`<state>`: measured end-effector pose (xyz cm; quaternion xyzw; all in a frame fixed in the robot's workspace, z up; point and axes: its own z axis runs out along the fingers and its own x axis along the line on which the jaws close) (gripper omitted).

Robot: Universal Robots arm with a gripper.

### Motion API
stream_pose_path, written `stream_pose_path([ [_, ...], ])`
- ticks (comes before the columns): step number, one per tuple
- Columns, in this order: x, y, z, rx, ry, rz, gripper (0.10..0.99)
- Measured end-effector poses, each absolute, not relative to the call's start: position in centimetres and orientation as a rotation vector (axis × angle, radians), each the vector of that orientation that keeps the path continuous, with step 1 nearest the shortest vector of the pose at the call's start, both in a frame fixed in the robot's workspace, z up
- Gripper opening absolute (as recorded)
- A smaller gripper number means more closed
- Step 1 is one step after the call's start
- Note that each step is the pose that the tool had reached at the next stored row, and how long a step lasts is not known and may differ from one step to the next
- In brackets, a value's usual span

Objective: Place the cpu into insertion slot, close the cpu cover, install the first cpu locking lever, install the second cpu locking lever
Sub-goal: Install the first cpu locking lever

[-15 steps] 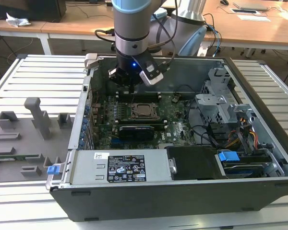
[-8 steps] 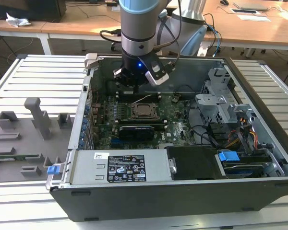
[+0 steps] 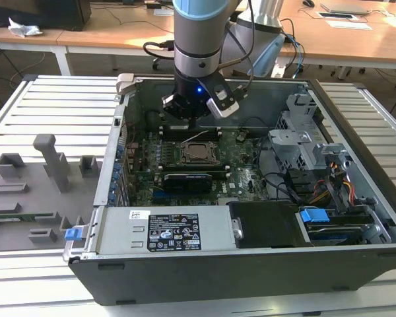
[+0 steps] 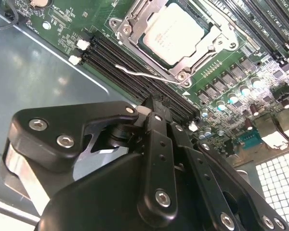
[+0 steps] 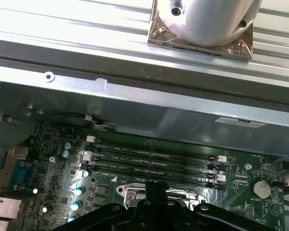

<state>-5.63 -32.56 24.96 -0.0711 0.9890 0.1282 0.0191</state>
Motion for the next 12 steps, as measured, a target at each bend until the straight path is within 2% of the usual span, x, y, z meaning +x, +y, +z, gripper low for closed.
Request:
stream_pose_path([
  [12,-5.86,-32.70,24.26,-0.229,2.995,0.367,0.106],
])
